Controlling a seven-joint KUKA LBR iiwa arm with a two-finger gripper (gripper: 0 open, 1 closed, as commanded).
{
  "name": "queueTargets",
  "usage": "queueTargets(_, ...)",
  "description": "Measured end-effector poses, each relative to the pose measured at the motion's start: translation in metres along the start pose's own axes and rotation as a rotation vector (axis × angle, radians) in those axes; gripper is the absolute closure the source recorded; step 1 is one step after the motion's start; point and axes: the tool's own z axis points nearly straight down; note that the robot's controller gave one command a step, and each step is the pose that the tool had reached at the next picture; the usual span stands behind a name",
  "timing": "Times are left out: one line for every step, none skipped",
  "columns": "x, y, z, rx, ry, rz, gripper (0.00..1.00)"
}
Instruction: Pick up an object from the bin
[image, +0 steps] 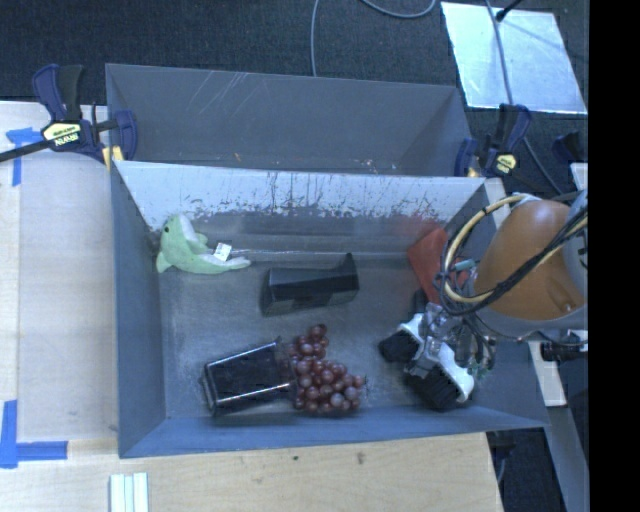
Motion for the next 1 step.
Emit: queueTargets(0.0015,-0.0013,-0.0203,0.002,0.009,0.001,1.0)
